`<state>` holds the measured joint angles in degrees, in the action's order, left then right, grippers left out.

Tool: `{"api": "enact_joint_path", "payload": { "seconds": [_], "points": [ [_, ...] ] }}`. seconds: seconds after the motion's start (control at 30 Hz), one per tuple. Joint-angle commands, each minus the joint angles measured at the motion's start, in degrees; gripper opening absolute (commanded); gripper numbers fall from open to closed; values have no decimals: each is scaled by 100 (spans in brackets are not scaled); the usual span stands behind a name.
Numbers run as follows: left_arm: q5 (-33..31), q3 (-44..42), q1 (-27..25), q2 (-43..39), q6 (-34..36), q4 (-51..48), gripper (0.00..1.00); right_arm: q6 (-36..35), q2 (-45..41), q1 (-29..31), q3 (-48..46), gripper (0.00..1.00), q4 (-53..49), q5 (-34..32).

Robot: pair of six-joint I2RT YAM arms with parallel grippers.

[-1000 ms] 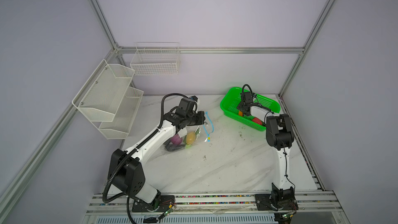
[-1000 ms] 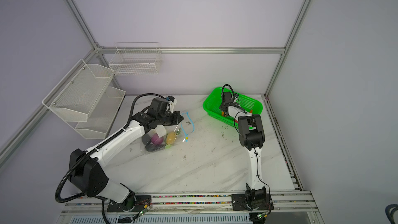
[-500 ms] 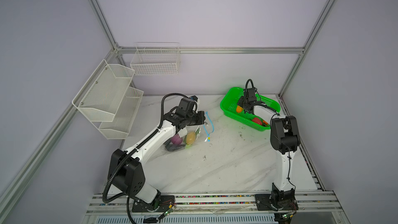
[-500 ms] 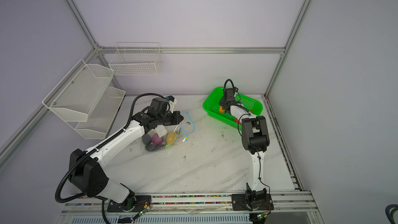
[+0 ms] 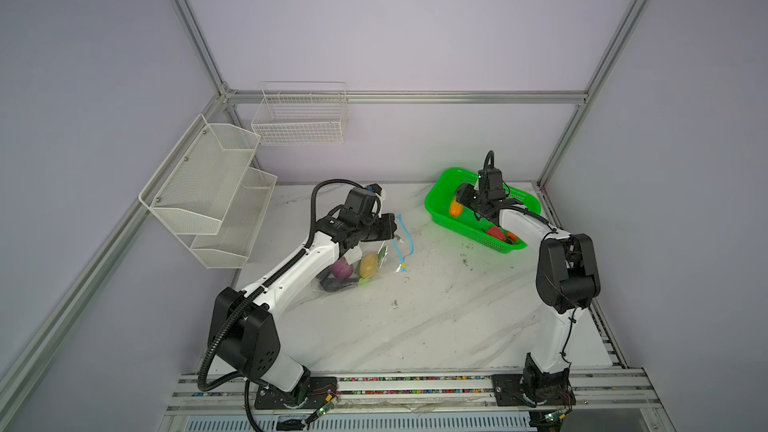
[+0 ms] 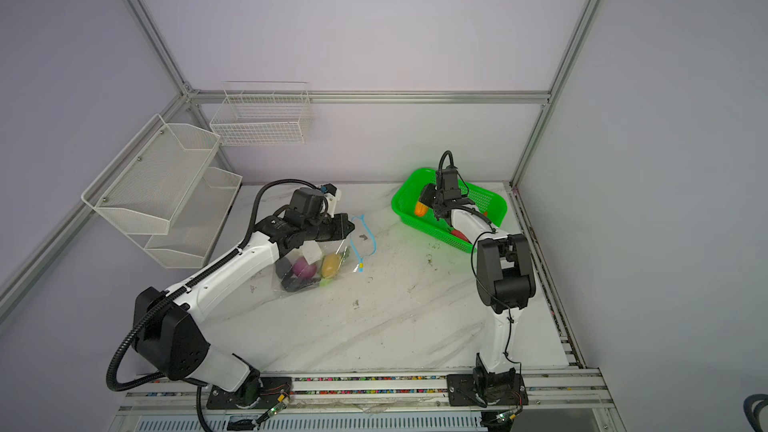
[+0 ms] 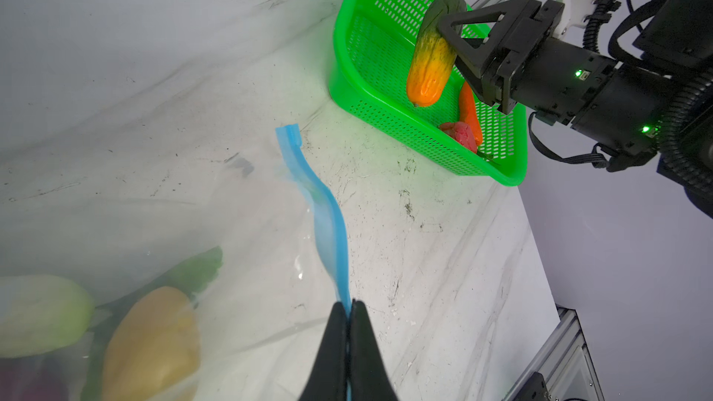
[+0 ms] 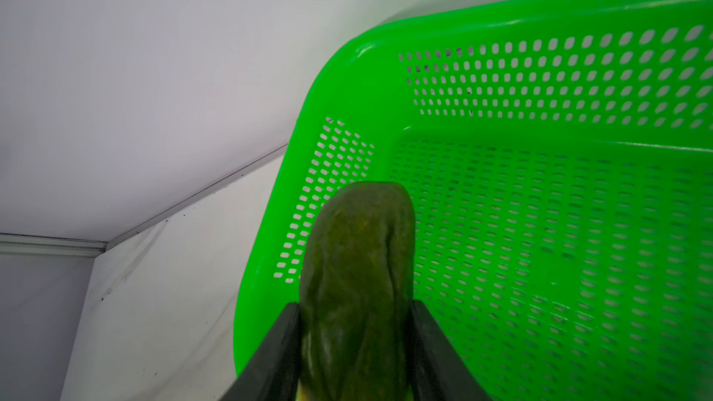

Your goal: Place the food in the zip-top bag and seal the zipper

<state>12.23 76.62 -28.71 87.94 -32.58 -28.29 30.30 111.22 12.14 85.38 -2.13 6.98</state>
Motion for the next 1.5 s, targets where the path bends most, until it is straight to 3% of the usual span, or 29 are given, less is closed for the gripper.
{"api": "enact_joint_path", "payload": {
  "seconds": [0.0, 0.23, 0.47, 0.83, 1.47],
  "points": [
    [141, -27, -38, -93, -134, 252, 0, -105, -427, -6, -272, 43, 486, 154],
    [161, -6, -61, -119, -148, 252, 0, -109, -1004, 264, -1247, 43, 1659, 549],
    [116, -64, -73, -139, -163, 250, 0, 189, -1205, 912, -1876, 43, 2074, 497],
    [114, 2, -112, -68, -186, 317, 0, 739, -1321, 1371, -2423, 42, 2746, 711],
    [21, -155, -143, -216, -203, 351, 0, 1092, -1825, 1793, -2603, 41, 2438, 866]
  ]
}}
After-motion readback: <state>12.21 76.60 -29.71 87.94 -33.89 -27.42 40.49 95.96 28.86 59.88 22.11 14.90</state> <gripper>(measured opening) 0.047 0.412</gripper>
